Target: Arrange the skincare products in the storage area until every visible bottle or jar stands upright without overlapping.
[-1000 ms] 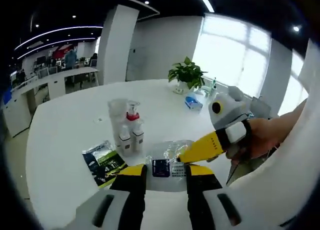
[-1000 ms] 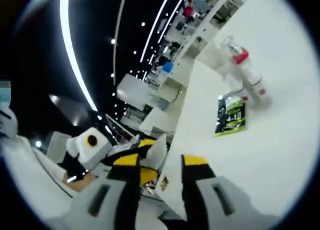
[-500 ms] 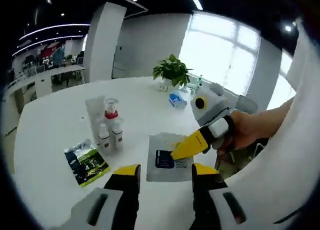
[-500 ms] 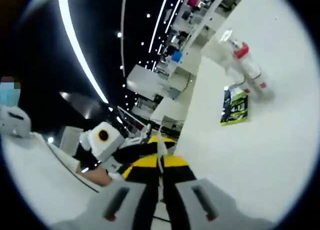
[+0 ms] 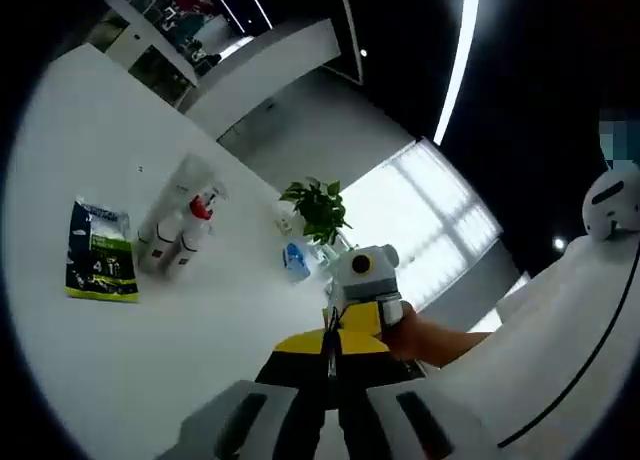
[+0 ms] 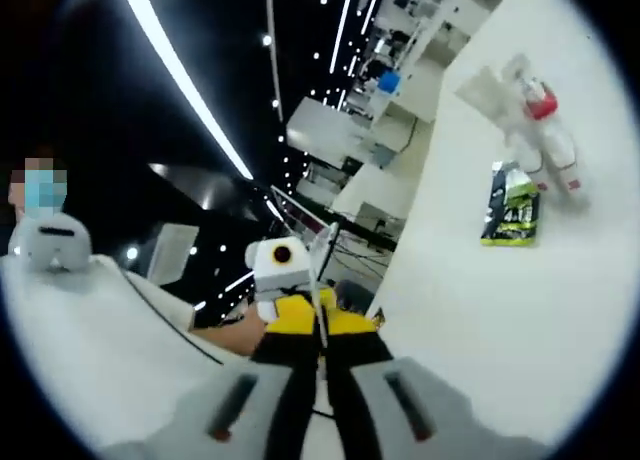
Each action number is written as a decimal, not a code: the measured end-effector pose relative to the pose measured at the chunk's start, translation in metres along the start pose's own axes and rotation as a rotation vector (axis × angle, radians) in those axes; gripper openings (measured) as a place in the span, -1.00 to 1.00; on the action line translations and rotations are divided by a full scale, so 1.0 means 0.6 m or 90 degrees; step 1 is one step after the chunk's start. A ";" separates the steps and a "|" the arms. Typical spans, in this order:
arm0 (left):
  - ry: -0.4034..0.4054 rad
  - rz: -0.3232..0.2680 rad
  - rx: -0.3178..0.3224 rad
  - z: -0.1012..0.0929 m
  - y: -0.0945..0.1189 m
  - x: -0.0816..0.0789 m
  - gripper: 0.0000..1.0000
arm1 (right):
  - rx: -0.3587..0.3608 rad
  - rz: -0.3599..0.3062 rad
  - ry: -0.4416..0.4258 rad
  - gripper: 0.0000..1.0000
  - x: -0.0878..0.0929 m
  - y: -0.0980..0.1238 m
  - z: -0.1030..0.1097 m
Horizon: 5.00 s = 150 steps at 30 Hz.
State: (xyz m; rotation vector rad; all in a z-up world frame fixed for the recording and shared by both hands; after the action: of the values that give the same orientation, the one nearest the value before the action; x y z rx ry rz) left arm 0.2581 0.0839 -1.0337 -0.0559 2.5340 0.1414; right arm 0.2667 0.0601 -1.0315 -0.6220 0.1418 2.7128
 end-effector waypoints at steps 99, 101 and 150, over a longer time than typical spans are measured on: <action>0.140 -0.122 -0.103 0.119 0.117 -0.100 -1.00 | 0.033 -0.198 -0.022 -0.75 -0.050 0.002 -0.010; 0.144 -0.110 -0.127 0.144 0.122 -0.104 -1.00 | 0.045 -0.204 -0.026 -0.75 -0.048 0.012 -0.014; 0.192 0.085 -0.368 0.520 0.084 -0.183 -0.99 | 0.208 -0.262 -0.094 -0.75 -0.006 0.094 -0.078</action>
State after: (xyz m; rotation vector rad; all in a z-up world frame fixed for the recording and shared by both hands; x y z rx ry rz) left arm 0.5206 0.1703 -1.2221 -0.1445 2.7050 0.9799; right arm 0.2679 -0.0019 -1.0708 -0.3113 0.3673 2.2600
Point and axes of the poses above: the point that each gripper's makers call its tool centre point, and the gripper's own axes: y roughly backward along the fingers, z roughly to its left, x roughly out of its underside, the point moved 1 cm from there along y, roughly backward along the fingers, and after that the axes turned 1 degree about -y, right-handed, at the moved point
